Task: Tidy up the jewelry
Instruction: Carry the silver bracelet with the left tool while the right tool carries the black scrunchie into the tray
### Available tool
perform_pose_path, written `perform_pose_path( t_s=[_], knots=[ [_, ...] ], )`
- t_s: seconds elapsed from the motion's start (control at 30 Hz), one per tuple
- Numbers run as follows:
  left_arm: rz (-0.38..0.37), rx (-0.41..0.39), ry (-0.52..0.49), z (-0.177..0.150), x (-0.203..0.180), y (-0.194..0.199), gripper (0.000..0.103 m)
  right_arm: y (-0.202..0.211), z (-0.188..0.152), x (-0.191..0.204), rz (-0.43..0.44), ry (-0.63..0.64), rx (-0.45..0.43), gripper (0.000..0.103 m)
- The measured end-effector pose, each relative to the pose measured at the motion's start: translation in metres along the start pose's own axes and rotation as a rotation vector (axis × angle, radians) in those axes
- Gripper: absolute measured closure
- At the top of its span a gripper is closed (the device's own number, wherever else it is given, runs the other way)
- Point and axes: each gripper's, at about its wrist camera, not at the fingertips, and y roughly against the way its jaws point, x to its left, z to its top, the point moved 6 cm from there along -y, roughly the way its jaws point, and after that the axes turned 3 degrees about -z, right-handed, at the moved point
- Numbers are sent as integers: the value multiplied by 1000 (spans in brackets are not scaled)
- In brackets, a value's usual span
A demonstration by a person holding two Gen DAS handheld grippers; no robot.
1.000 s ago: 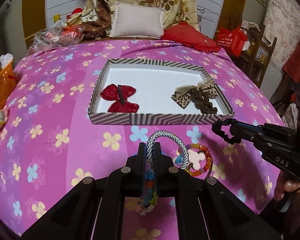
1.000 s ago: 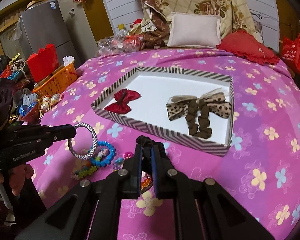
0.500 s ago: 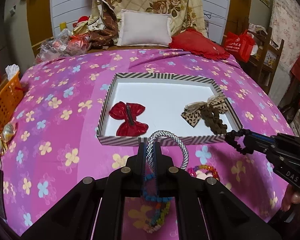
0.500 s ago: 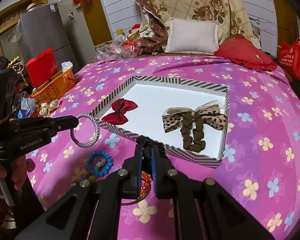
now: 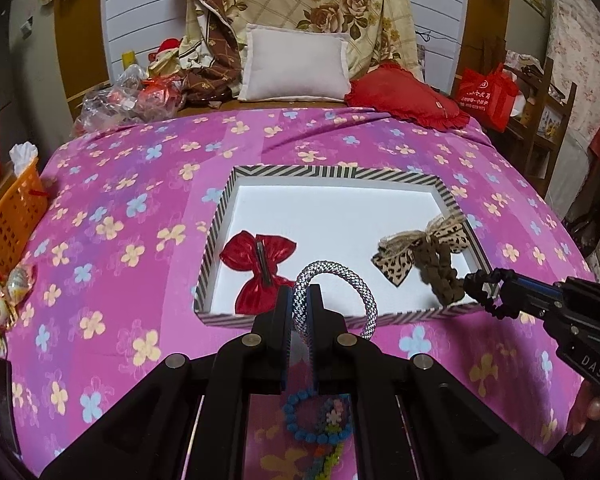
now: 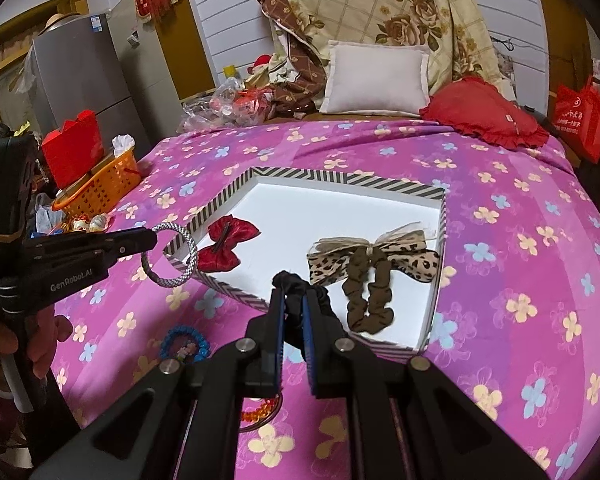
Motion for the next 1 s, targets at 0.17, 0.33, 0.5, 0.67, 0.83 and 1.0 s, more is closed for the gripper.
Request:
perform_pose_path(
  t_s=[0.17, 0.33, 0.5, 0.67, 0.83, 1.0],
  knots=[
    [0, 6, 14, 6, 2, -7, 103, -5, 7, -5, -8, -2, 2, 94],
    [5, 10, 26, 9, 4, -13, 103, -7, 13, -9, -19, -9, -7, 94],
    [12, 16, 35, 10, 7, -18, 103, -8, 21, -14, -37, -13, -24, 94],
    [17, 21, 47, 13, 10, -26, 103, -17, 28, -18, -51, -16, -23, 94],
    [11, 33, 68, 18, 14, -39, 103, -33, 35, -21, -58, -18, -14, 94],
    [-12, 61, 99, 21, 17, -61, 103, -56, 40, -25, -73, -14, 8, 94]
  ],
)
